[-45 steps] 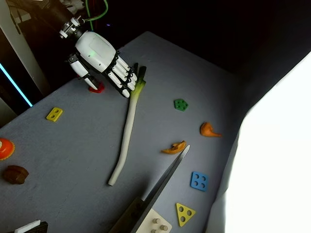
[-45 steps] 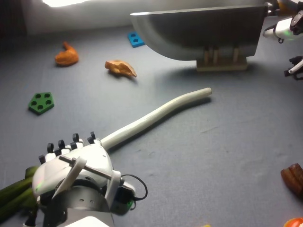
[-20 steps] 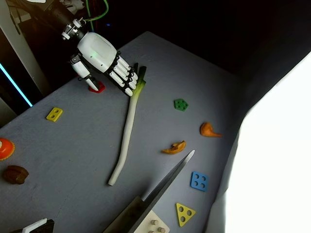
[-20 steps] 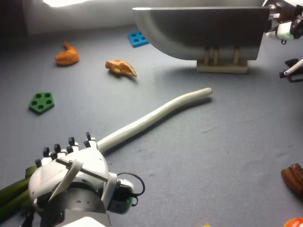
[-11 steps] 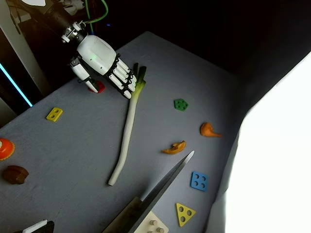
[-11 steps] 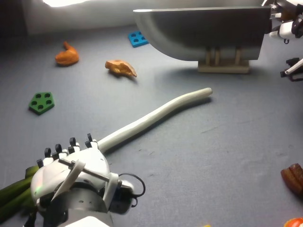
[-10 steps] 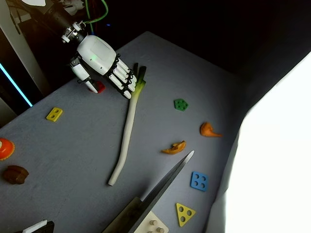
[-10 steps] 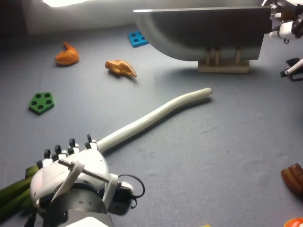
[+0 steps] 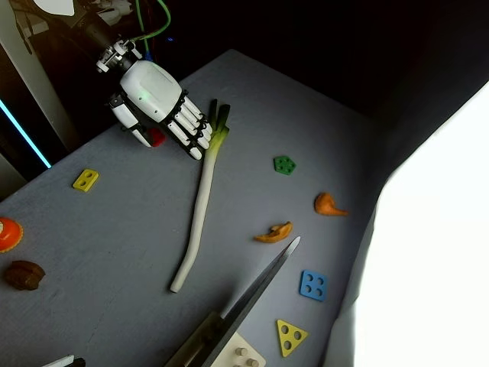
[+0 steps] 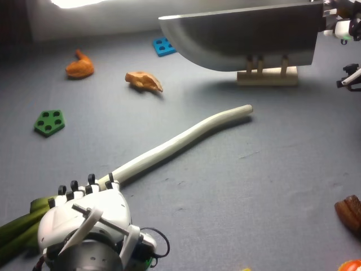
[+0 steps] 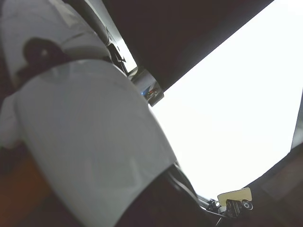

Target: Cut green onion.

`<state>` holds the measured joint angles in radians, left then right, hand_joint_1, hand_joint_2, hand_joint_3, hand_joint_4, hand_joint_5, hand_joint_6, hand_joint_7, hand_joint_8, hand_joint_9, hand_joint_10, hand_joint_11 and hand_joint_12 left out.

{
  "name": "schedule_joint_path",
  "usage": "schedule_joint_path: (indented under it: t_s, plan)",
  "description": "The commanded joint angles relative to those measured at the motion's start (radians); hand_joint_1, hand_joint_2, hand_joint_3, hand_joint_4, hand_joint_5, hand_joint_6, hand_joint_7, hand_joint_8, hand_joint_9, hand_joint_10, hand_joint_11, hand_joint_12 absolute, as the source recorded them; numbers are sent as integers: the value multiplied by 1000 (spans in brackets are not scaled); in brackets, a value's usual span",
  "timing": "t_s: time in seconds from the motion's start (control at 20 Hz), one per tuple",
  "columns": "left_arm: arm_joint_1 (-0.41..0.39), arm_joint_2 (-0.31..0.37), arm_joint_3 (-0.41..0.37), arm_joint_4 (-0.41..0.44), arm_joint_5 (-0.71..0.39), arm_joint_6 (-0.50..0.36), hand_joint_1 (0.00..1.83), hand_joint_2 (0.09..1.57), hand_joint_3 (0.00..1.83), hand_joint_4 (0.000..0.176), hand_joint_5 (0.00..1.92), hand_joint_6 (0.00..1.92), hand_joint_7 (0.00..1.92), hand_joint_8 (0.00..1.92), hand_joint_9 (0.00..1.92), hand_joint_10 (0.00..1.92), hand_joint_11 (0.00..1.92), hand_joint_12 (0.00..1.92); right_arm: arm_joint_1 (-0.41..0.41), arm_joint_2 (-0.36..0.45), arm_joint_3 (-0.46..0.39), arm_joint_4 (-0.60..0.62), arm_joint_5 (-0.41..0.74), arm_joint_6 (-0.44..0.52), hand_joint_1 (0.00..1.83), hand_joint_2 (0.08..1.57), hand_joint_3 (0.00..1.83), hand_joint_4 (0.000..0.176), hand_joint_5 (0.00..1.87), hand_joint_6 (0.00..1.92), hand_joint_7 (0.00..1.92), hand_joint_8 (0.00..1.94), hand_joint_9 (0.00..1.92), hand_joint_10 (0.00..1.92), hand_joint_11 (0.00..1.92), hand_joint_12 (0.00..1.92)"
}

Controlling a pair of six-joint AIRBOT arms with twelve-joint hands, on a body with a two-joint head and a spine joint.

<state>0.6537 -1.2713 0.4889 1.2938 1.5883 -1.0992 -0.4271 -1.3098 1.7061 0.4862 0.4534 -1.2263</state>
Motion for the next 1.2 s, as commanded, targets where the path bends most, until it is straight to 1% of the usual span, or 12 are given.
schedule_joint_path:
  t_s: [0.0,0.05,0.2,0.25,0.35,0.55,0.6,0.75,0.8,0.85,0.95,1.15]
  plan:
    - [4,8,-3,79,50,4,690,1368,0,34,142,14,37,2,51,1,0,403,15,15,7,-4,133,15,1644,1168,119,176,1324,1921,1520,1941,1629,1921,1661,1921]
    - [5,9,-3,79,49,4,708,1371,0,37,154,14,39,2,40,3,0,326,17,15,7,-5,133,16,1643,1166,125,176,1332,1921,1521,1941,1631,1921,1662,1921]
    - [9,16,-2,79,49,4,718,1353,0,34,151,2,34,0,57,6,0,502,32,16,7,-18,133,17,1637,1155,138,176,1327,1921,1517,1941,1626,1921,1648,1921]
    - [9,19,-1,79,49,4,684,1354,0,38,133,1,22,0,52,3,0,517,38,17,7,-21,133,18,1634,1149,140,176,1322,1921,1513,1941,1624,1921,1648,1921]
    - [9,23,3,82,49,4,675,1355,0,41,94,3,4,2,31,4,0,380,53,19,7,-30,133,18,1635,1146,152,176,1320,1921,1519,1941,1636,1921,1669,1921]
    - [5,25,17,82,43,4,677,1354,0,41,89,2,3,1,30,3,0,362,82,24,7,-43,122,18,1636,1144,156,176,1318,1921,1519,1941,1636,1921,1670,1921]
    - [5,25,22,82,35,4,687,1406,14,38,83,1,0,0,5,0,0,72,89,26,6,-43,118,18,1608,1151,175,176,1330,1921,1528,1941,1648,1921,1694,1921]
    - [5,22,42,81,25,4,686,1421,21,37,82,1,0,0,0,0,0,0,113,30,6,-44,91,18,1599,1151,183,176,1333,1921,1530,1941,1651,1921,1700,1921]
    - [5,21,50,80,20,4,672,1428,24,42,70,0,0,0,0,0,0,0,120,34,3,-48,89,18,1597,1114,257,176,1330,1921,1535,1941,1655,1921,1709,1921]
    - [5,21,53,80,18,4,675,1445,32,24,85,8,3,1,0,0,0,0,125,37,-1,-55,89,18,1625,1026,422,176,1367,1921,1546,1941,1650,1921,1707,1921]
    - [6,21,62,79,11,4,675,1448,34,19,88,9,2,1,0,0,2,1,143,58,-34,-77,94,18,1633,922,621,176,1373,1921,1545,1941,1651,1921,1714,1921]
    - [11,21,65,79,10,4,630,1463,49,19,108,7,1,0,1,0,5,8,179,128,-175,-88,138,-9,1618,924,651,176,1379,1921,1530,1941,1650,1921,1700,1921]
